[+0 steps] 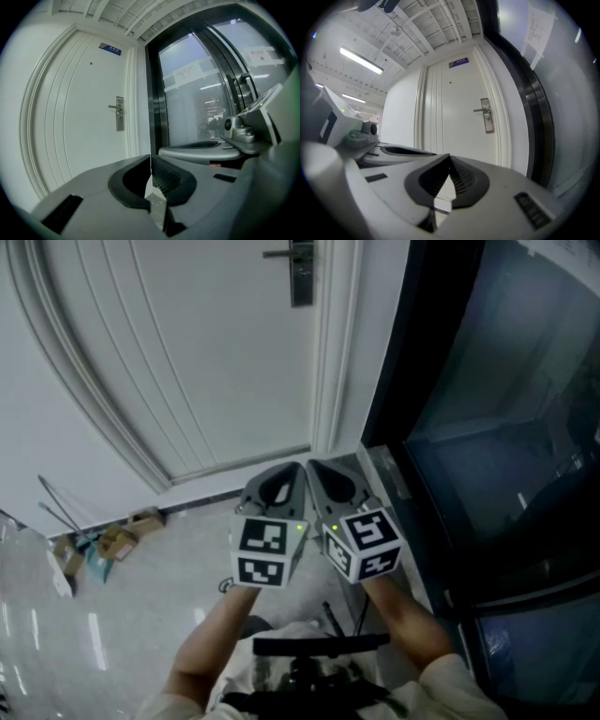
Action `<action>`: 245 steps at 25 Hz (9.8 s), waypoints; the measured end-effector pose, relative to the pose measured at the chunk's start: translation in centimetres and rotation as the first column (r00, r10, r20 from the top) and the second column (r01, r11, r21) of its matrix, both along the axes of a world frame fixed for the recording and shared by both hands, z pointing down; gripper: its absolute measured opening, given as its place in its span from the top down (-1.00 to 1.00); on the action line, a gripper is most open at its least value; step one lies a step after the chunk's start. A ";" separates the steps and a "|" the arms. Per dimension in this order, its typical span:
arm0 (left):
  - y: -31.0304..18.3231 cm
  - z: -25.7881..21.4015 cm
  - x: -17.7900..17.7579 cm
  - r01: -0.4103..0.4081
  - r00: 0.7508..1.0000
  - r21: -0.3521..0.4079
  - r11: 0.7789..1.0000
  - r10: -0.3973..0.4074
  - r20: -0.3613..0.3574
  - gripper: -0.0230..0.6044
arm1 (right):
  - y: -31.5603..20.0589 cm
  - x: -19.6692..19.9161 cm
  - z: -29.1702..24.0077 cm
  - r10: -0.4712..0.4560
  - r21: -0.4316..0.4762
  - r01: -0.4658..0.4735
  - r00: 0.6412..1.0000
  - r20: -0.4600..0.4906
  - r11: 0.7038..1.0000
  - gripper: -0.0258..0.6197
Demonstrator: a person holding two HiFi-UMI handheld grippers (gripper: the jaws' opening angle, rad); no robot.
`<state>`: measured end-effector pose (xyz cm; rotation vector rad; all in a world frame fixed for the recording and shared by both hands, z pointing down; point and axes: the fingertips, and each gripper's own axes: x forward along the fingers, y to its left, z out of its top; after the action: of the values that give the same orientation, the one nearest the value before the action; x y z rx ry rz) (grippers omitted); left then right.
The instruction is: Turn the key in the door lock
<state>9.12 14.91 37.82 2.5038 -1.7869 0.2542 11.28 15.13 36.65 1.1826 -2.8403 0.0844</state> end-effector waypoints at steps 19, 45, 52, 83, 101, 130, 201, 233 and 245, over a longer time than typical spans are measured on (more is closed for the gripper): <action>-9.7 1.9 -1.9 -0.087 0.996 -0.021 0.996 0.086 -0.030 0.87 | -9.6 -2.0 1.3 0.101 -0.010 -0.101 0.995 -0.020 0.995 0.90; -23.5 -0.6 -12.1 -0.252 0.966 0.038 0.967 0.254 -0.045 0.87 | -23.0 -12.2 -1.2 0.263 0.091 -0.256 0.962 -0.077 0.962 0.90; -27.8 -0.6 -12.0 -0.220 0.975 0.040 0.975 0.221 -0.037 0.87 | -27.4 -12.3 -0.8 0.223 0.093 -0.216 0.973 -0.066 0.972 0.90; -45.0 -7.8 -7.6 -0.052 0.996 0.101 0.994 0.059 -0.067 0.87 | -46.3 -9.0 -14.5 0.388 0.689 0.167 0.722 -0.572 0.705 0.68; -47.1 -8.5 -10.0 -0.181 0.979 0.137 0.974 0.191 -0.065 0.87 | -52.9 -9.2 -14.3 0.561 0.689 0.176 0.458 -0.689 0.703 0.64; -47.8 -8.9 -10.4 -0.201 0.974 0.155 0.967 0.214 -0.069 0.87 | -53.5 -8.0 -15.8 0.099 -0.269 0.044 0.864 0.493 0.962 0.80; -47.6 -8.8 -10.3 -0.192 0.975 0.157 0.969 0.206 -0.078 0.87 | -52.8 -9.5 -14.1 0.707 0.627 0.575 0.114 -0.698 0.526 0.70; -47.3 -8.2 -9.8 -0.208 0.972 0.140 0.968 0.220 -0.076 0.87 | -53.3 -8.7 -16.1 0.119 0.122 -0.099 0.979 -0.165 0.988 0.83; -47.3 -8.2 -10.1 -0.196 0.975 0.140 0.970 0.209 -0.081 0.87 | -53.5 -8.1 -16.3 0.057 -0.176 0.000 0.947 0.316 0.984 0.79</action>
<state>-0.97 -32.38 29.67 2.7415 -1.5617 0.0237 3.23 -38.38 20.33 1.2751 -3.0036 0.5653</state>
